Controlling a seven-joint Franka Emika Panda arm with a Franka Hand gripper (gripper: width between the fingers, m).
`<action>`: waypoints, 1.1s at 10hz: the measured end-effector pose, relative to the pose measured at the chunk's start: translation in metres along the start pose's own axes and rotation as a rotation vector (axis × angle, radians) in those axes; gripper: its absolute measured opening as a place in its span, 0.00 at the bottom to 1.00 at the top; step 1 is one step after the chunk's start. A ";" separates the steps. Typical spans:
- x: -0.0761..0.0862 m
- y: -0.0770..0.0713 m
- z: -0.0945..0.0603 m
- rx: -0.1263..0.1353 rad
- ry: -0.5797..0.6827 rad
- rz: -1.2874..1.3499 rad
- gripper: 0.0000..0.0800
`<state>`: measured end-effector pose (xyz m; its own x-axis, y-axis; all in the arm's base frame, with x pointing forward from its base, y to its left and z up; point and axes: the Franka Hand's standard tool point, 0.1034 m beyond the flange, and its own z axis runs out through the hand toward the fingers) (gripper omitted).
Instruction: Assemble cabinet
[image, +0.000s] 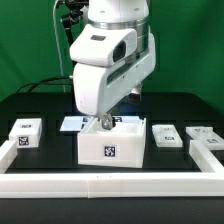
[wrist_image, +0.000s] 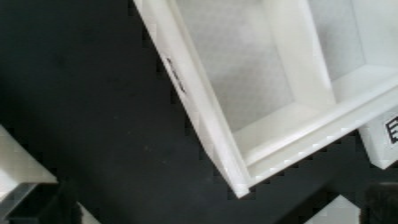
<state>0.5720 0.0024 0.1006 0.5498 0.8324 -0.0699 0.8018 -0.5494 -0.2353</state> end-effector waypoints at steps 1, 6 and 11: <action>0.000 -0.002 0.000 0.025 0.004 -0.003 1.00; -0.002 0.001 0.002 -0.004 0.021 -0.047 1.00; -0.035 -0.029 0.026 -0.183 0.094 -0.258 1.00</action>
Offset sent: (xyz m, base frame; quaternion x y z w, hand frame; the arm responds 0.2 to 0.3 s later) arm 0.0000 0.0000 0.0000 0.0000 0.0000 0.0000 1.0000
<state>0.5233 -0.0085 0.0849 0.3352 0.9402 0.0611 0.9416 -0.3322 -0.0546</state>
